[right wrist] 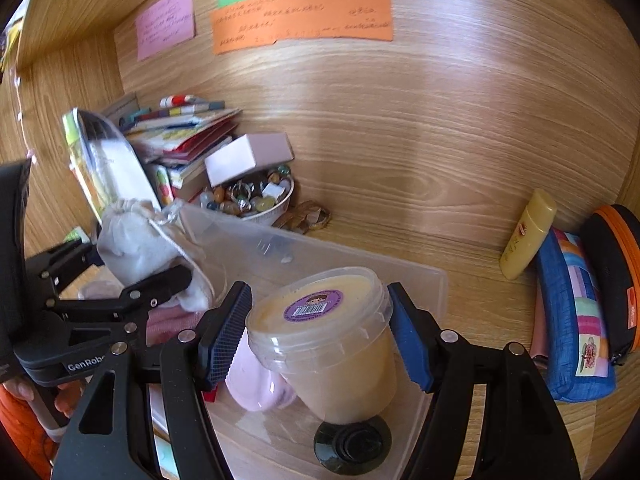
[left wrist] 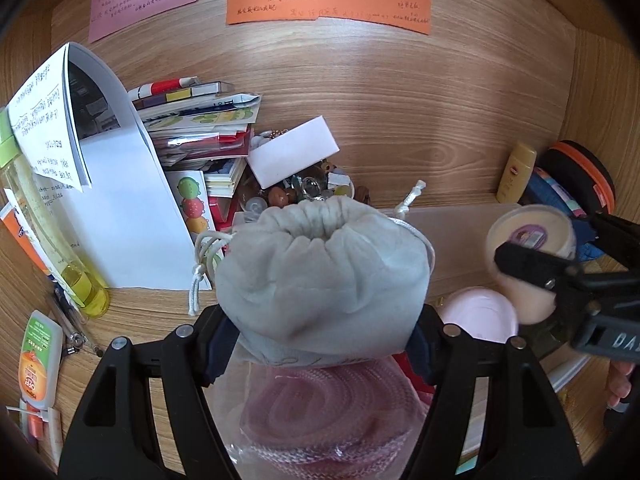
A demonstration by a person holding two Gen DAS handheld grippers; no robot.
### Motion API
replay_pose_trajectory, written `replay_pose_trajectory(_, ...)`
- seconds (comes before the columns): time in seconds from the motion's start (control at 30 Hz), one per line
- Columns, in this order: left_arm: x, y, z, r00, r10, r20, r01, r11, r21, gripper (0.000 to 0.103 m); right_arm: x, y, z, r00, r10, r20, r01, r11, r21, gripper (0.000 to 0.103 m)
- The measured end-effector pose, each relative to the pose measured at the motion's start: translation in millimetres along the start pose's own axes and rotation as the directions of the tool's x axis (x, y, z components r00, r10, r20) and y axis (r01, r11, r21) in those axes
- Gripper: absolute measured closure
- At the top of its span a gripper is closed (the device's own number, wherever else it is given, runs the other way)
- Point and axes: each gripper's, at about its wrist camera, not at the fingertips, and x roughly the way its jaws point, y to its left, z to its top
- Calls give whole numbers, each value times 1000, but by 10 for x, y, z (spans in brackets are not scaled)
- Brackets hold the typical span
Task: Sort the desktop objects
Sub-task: 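Release the cream tub with the right gripper while the left releases the white pouch into the box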
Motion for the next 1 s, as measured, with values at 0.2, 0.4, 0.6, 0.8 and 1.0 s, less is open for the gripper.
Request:
replay_pose_trajectory(0.2, 1, -14, 9, 1000, -7, -3, 7, 1000, 11, 31, 44, 50, -27, 1000, -7, -18, 7, 1000, -25, 37)
replay_pose_trajectory(0.4, -12, 5, -7, 1000, -28, -4, 28, 1000, 8, 22, 80, 99, -67, 997, -77, -12, 76, 993, -90, 36)
replay_pose_trajectory(0.6, -51, -31, -8, 999, -34, 12, 34, 999, 23, 16, 42, 157, -74, 996, -92, 15, 94, 988, -125, 32)
replay_pose_trajectory(0.8, -122, -7, 26, 998, -50, 32, 50, 999, 7, 11, -10, 127, -47, 994, -98, 41, 102, 988, -116, 24)
replay_pose_trajectory(1.0, -260, 3, 66, 995, -71, 74, 71, 997, 6, 10, -174, 131, -1, 993, -87, 82, 96, 989, -116, 19)
